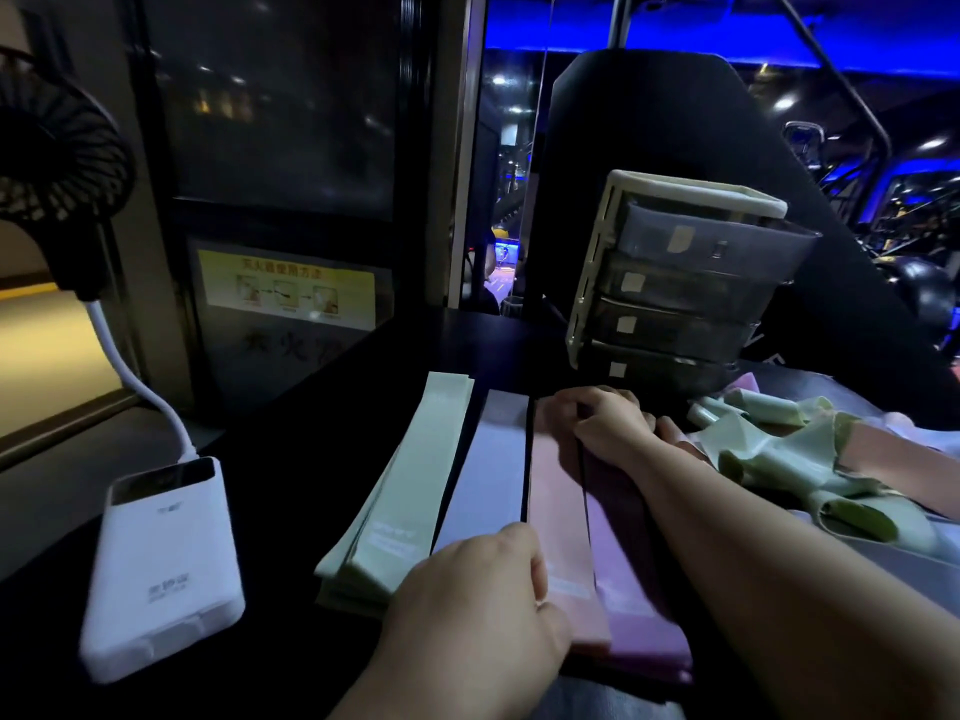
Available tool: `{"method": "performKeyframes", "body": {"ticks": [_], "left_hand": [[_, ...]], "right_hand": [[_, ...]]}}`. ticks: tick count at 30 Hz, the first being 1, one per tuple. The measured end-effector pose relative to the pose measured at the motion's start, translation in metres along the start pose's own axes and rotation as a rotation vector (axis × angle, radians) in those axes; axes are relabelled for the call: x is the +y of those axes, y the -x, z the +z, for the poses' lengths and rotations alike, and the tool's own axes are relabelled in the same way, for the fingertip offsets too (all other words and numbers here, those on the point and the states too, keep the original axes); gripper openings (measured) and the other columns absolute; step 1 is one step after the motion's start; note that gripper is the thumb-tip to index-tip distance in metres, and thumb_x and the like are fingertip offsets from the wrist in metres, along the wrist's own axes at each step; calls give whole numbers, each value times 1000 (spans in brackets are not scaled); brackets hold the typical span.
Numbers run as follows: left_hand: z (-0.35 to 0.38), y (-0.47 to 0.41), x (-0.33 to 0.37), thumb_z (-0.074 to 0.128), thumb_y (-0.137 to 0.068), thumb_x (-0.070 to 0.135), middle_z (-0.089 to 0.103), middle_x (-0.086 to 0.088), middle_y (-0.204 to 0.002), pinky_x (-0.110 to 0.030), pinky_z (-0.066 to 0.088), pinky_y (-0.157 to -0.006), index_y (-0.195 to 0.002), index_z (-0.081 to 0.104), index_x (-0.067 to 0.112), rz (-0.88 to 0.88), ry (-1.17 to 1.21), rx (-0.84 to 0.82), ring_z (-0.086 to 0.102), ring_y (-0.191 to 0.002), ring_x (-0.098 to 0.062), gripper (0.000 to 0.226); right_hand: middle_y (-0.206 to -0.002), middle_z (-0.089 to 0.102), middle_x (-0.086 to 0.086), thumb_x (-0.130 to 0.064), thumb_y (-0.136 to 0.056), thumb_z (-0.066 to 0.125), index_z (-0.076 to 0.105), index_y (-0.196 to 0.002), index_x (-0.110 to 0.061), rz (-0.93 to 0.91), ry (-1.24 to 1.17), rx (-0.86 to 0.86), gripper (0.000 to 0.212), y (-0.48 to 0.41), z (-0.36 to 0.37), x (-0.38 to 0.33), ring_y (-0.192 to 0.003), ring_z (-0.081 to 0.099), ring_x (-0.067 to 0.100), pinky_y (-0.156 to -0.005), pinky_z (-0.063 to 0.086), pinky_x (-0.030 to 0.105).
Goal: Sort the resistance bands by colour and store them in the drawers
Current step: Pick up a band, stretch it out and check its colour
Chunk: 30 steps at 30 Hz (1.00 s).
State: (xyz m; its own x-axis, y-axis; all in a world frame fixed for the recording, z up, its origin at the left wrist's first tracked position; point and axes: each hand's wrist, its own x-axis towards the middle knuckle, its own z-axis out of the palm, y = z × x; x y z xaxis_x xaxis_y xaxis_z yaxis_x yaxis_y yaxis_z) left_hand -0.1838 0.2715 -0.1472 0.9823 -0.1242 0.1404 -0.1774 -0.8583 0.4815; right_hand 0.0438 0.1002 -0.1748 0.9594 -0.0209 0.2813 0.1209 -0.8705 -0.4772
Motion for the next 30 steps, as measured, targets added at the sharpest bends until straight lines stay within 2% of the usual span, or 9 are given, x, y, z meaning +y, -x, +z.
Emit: {"method": "performKeyframes", "body": {"ticks": [2, 8, 12, 17, 20, 24, 27, 30], "left_hand": [[0, 0, 1, 48, -86, 33, 57, 4, -84, -29, 37, -69, -91, 45, 26, -4, -7, 5, 54, -93, -16, 10], [0, -1, 2, 48, -86, 33, 61, 5, -91, -29, 39, -70, -94, 46, 26, -9, -31, -1, 54, -94, -16, 11], [0, 0, 1, 47, -87, 34, 61, 4, -92, -29, 41, -74, -96, 45, 26, 1, -22, 16, 55, -95, -16, 12], [0, -1, 1, 48, -88, 34, 52, 3, -80, -30, 43, -75, -100, 41, 30, 33, -22, 73, 54, -90, -17, 14], [0, -1, 2, 48, -89, 35, 58, 4, -86, -29, 44, -76, -100, 41, 29, 39, -31, 116, 55, -92, -17, 14], [-5, -1, 7, 50, -91, 35, 56, 4, -84, -28, 38, -69, -99, 42, 29, 29, -40, 137, 53, -90, -16, 13], [-5, -5, 11, 51, -91, 33, 61, 4, -96, -30, 44, -77, -102, 46, 28, -1, -39, 128, 56, -96, -18, 13], [-2, -7, 14, 50, -90, 30, 62, 5, -98, -30, 45, -77, -100, 47, 29, -29, -40, 110, 56, -97, -18, 10]], "right_hand": [[-125, 57, -18, -32, -86, 56, 63, -107, -54, 2, 33, -36, 32, -1, -1, 1, -127, 41, 18, -103, 36, 42], [-129, 57, -14, -40, -85, 52, 58, -115, -57, -20, 41, -50, 35, 0, -1, 1, -129, 42, 21, -103, 37, 45], [-129, 55, -12, -36, -88, 55, 63, -114, -52, 1, 0, -5, 31, 3, -3, -1, -129, 41, 20, -105, 35, 42], [-131, 53, -11, -24, -84, 63, 66, -117, -44, -62, -78, 73, 39, 5, -11, -4, -129, 39, 17, -108, 31, 41], [-132, 53, -10, -25, -86, 62, 67, -116, -42, -59, -69, 96, 34, 8, -17, -7, -130, 37, 17, -106, 25, 39], [-126, 58, -8, -31, -90, 60, 70, -110, -41, -34, -64, 176, 25, 10, -29, -12, -125, 46, 21, -102, 32, 38], [-120, 62, -8, -33, -89, 61, 72, -106, -39, -50, -67, 191, 21, 14, -38, -10, -121, 51, 19, -100, 39, 38], [-114, 65, -9, -33, -87, 62, 73, -100, -38, -85, -71, 192, 18, 23, -46, 0, -116, 55, 18, -99, 43, 41]]}}
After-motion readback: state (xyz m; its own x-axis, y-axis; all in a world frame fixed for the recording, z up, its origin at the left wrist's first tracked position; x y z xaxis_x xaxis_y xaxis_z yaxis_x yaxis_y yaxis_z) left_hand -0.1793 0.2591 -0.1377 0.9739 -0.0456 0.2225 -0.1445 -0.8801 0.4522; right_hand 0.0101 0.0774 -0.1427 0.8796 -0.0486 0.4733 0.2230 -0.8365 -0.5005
